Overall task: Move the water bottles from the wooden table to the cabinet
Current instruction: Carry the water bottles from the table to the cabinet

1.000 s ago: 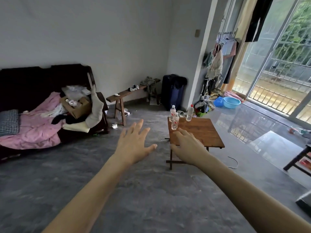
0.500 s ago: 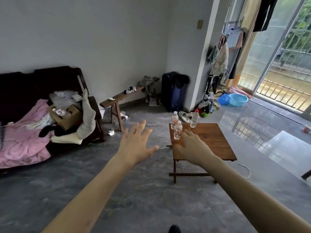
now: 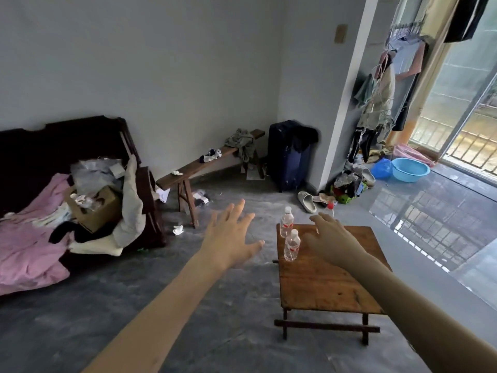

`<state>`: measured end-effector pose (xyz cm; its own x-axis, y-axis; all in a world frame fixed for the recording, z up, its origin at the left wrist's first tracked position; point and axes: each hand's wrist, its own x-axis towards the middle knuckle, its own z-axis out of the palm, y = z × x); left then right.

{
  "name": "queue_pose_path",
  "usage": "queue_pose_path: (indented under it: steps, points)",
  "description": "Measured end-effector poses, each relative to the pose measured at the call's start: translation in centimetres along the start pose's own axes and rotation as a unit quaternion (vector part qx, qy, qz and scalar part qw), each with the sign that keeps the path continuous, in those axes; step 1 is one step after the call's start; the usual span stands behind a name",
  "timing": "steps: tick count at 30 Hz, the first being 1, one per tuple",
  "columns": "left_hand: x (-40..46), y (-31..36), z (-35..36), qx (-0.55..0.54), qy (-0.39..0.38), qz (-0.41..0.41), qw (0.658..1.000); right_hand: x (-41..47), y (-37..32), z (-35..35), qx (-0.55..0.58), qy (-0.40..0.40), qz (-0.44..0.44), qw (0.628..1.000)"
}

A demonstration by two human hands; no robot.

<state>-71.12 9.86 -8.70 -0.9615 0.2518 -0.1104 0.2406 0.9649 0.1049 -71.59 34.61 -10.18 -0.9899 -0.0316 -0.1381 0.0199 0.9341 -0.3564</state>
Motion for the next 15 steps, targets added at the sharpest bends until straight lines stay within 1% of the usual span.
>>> queue_pose_path:
  steps: [3, 7, 11, 15]
  points:
    - [4.1, -0.7, 0.0, -0.002, -0.013, -0.002, 1.000, 3.8, 0.4, 0.1, 0.004, -0.003, -0.003, 1.000]
    - [10.1, -1.7, 0.5, -0.006, -0.029, 0.013, 0.999, 8.8, 1.1, 0.9, 0.013, -0.011, 0.025, 1.000]
    - [16.9, -3.3, 0.9, -0.001, -0.037, 0.046, 0.998, 14.3, 1.6, 1.6, 0.013, -0.006, 0.058, 0.998]
    - [24.3, -5.8, -0.3, 0.003, -0.033, 0.085, 0.996, 19.2, 1.4, 1.5, 0.027, 0.008, 0.108, 0.994]
